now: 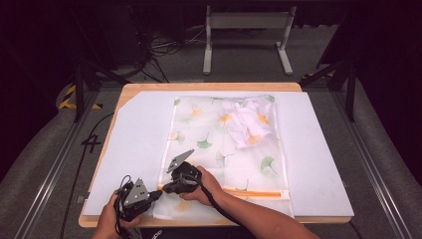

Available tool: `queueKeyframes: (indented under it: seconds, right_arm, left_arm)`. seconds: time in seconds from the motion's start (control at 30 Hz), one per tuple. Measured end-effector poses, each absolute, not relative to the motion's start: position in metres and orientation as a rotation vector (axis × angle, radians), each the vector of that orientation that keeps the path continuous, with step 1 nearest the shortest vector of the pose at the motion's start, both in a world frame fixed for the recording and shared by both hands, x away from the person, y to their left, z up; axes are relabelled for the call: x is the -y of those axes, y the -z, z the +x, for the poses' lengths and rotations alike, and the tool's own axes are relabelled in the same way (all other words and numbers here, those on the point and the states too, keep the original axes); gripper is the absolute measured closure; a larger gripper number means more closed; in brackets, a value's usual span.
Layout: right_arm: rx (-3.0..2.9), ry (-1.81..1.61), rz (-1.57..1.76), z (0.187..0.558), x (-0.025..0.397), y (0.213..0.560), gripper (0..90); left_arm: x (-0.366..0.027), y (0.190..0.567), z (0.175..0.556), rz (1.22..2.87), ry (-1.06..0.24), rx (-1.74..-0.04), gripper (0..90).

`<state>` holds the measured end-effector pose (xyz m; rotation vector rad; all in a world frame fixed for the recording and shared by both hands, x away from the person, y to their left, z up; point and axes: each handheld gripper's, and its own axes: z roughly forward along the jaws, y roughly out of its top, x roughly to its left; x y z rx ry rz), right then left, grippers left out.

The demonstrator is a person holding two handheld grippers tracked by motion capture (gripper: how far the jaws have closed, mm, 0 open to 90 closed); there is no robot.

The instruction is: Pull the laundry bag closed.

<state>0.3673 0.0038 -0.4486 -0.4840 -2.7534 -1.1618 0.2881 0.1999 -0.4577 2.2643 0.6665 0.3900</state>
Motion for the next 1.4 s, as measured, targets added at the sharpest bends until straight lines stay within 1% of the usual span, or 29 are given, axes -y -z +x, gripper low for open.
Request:
queueKeyframes:
  seconds: [0.5, 0.8, 1.4]
  right_arm:
    - [2.812, 1.154, -0.417, 0.364, 0.009, 0.440, 90.0]
    - [2.824, 1.146, -0.440, 0.364, 0.020, 0.439, 90.0]
    - [2.862, 1.110, -0.485, 0.361, 0.053, 0.433, 90.0]
  left_arm:
    - [-0.201, 0.458, 0.289, 2.256, -0.365, -0.684, 90.0]
    - [-0.201, 0.458, 0.290, 2.250, -0.360, -0.689, 90.0]
    - [-0.201, 0.458, 0.290, 2.250, -0.357, -0.689, 90.0]
